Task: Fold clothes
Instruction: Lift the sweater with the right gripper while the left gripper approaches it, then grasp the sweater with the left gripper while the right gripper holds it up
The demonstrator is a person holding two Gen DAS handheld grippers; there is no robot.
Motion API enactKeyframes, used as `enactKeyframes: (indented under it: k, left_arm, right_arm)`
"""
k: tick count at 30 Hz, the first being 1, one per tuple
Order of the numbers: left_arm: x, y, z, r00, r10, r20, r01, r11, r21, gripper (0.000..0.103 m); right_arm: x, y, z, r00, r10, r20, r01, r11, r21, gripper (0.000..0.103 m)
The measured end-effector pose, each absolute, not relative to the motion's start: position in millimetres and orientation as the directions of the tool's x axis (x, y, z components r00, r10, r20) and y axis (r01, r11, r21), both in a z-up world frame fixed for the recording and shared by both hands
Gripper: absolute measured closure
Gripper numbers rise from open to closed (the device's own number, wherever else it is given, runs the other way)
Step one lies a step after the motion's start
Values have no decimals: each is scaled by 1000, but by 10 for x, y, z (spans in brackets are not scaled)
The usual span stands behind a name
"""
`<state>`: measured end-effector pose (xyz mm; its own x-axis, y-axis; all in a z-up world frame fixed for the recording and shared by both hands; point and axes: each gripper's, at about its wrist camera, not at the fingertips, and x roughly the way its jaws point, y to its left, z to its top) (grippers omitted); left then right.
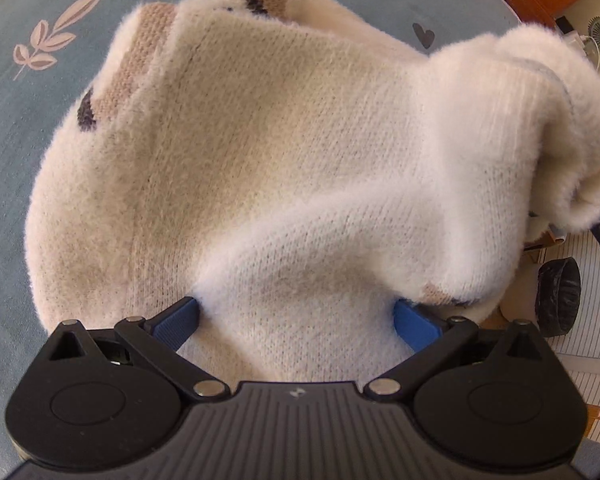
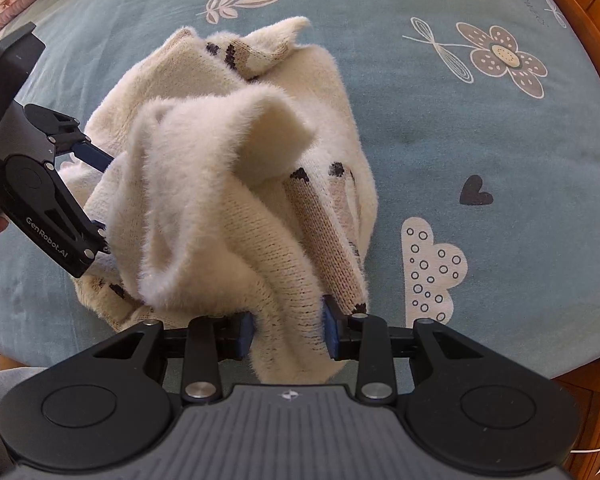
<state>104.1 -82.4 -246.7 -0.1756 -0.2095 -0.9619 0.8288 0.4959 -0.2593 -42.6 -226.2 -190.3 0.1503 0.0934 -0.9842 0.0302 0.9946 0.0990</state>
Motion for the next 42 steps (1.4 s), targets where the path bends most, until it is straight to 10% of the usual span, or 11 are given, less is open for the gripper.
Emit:
enactKeyframes:
  k: [8, 14, 26, 35, 42]
  left_arm:
    - [1019, -1094, -1701, -58, -288, -956, 981, 159, -108, 15]
    - [1035, -1761, -1583, -105, -293, -950, 978, -202, -45, 58]
    - [1262, -2291, -2215, -297, 22, -955, 800, -541, -261, 58]
    - [1457, -2214, -2353, -443, 252, -860, 760, -404, -510, 58]
    - [1419, -2083, -2505, -386, 165, -908, 818, -394, -420, 59]
  right_arm:
    - [-576, -2478, -2030, 171, 170, -971, 101, 977, 188, 65]
    - [-583, -2518, -2079, 198, 204, -959, 75, 972, 223, 64]
    - [-658, -2738, -2250, 256, 352, -900, -57, 935, 349, 63]
    - [-681, -2755, -2319, 276, 401, -874, -117, 916, 384, 62]
    - [-704, -2773, -2345, 292, 435, -852, -155, 900, 406, 60]
